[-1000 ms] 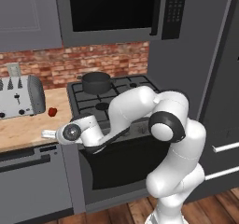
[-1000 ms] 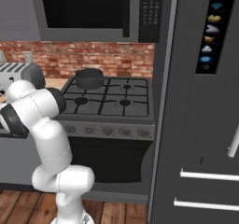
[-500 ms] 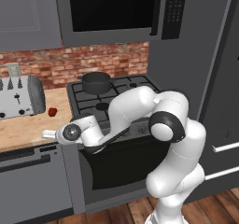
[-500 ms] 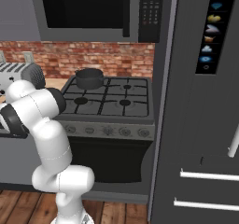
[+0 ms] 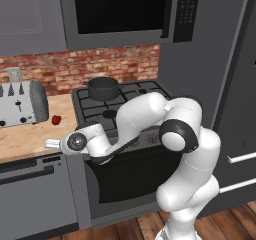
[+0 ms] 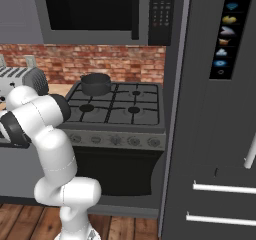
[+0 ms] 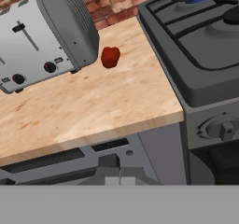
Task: Turn on the burner for the pot on the stove. Wait thirty seconds for the pot to heat up. Then add the bell pepper to the pot.
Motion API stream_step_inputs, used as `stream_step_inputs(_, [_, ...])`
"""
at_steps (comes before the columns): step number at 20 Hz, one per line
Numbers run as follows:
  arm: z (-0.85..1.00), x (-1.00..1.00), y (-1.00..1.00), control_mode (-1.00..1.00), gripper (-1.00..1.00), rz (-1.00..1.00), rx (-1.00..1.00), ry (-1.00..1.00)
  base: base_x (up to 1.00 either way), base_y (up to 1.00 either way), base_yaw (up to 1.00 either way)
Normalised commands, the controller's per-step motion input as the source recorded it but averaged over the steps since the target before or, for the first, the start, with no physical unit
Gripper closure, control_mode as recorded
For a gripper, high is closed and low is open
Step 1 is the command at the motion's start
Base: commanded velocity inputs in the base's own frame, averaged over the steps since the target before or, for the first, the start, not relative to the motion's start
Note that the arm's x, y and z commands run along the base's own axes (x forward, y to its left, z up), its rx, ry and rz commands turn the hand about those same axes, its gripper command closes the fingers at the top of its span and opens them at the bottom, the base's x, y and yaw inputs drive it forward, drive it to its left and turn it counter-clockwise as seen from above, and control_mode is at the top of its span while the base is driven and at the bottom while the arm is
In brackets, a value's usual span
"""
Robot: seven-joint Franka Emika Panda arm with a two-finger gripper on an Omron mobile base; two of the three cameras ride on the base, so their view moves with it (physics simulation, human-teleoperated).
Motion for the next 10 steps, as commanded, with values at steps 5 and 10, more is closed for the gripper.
stream_step_inputs(5, [0.0, 0.0, 0.0, -1.0, 1.0, 0.0, 0.0, 0.0, 0.0, 0.0, 0.0])
stream_step_inputs(10, [0.0, 0.0, 0.0, -1.0, 1.0, 0.0, 0.0, 0.0, 0.0, 0.0, 0.0])
